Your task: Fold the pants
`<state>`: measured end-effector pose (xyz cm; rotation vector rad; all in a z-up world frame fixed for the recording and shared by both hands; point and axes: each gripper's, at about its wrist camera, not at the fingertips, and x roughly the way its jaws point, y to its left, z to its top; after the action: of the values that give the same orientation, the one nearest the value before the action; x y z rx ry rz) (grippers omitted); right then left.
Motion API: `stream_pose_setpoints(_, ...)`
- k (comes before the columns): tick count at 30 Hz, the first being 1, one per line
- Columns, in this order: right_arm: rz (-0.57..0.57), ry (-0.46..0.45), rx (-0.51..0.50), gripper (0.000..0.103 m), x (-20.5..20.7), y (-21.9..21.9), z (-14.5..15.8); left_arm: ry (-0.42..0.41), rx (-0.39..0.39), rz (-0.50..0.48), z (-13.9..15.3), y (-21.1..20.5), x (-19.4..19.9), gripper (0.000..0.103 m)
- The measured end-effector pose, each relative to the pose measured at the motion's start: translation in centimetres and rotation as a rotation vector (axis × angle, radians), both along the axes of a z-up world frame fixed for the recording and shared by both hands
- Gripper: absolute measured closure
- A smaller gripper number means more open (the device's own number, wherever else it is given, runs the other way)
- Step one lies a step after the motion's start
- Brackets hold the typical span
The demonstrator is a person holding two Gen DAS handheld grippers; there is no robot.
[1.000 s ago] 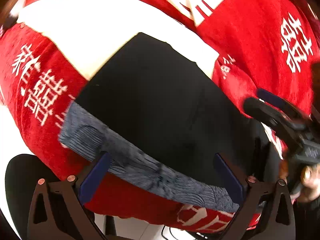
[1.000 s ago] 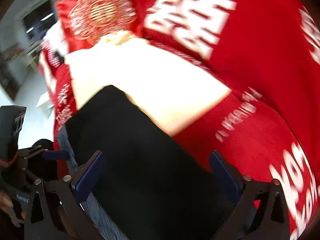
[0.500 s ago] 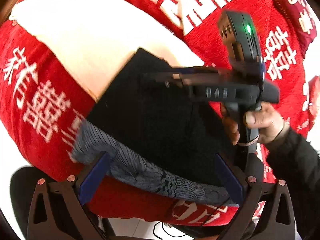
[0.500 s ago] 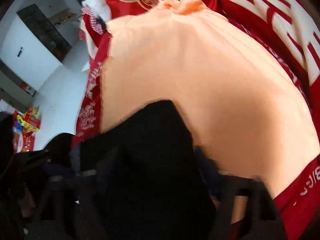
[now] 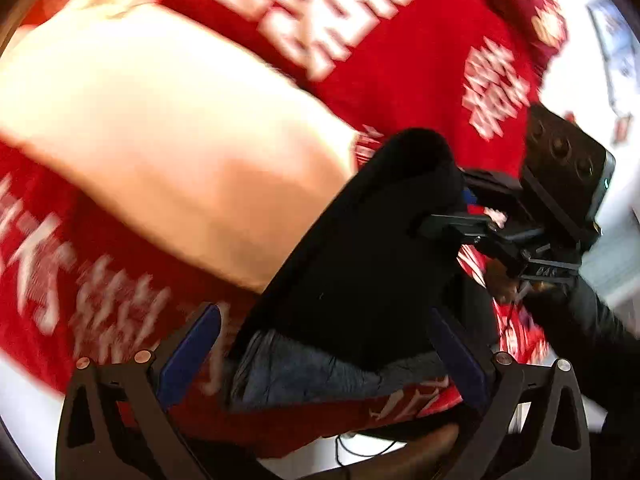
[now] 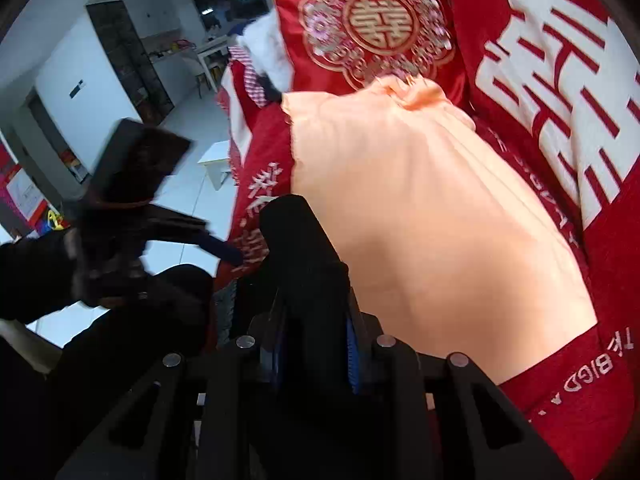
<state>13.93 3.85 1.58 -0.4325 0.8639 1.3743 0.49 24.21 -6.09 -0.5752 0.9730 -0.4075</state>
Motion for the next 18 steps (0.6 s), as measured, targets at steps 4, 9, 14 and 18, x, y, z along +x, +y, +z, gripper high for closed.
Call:
stream_pose_setpoints(4,0.015,-0.021,0.002,0.076,-1.0,-0.4,0.7,0.004,0.067,-0.071,-0.9,-0.8,2.0,0.0)
stream_pose_setpoints(9,0.013,-0.026,-0.012,0.076,-1.1,0.1,0.5,0.048,-0.09,-0.215,-2.0,-3.3,3.8,0.0)
stream_pose_setpoints(14,-0.121,-0.017,-0.039,0.038,0.2,-0.1,1.1,0.09,-0.04,-0.202,-1.6,-4.5,3.9,0.047)
stream_pose_setpoints(18,-0.304,-0.093,0.021,0.02,0.2,-5.0,3.1,0.147,-0.046,-0.157,-2.1,-3.9,3.7,0.066)
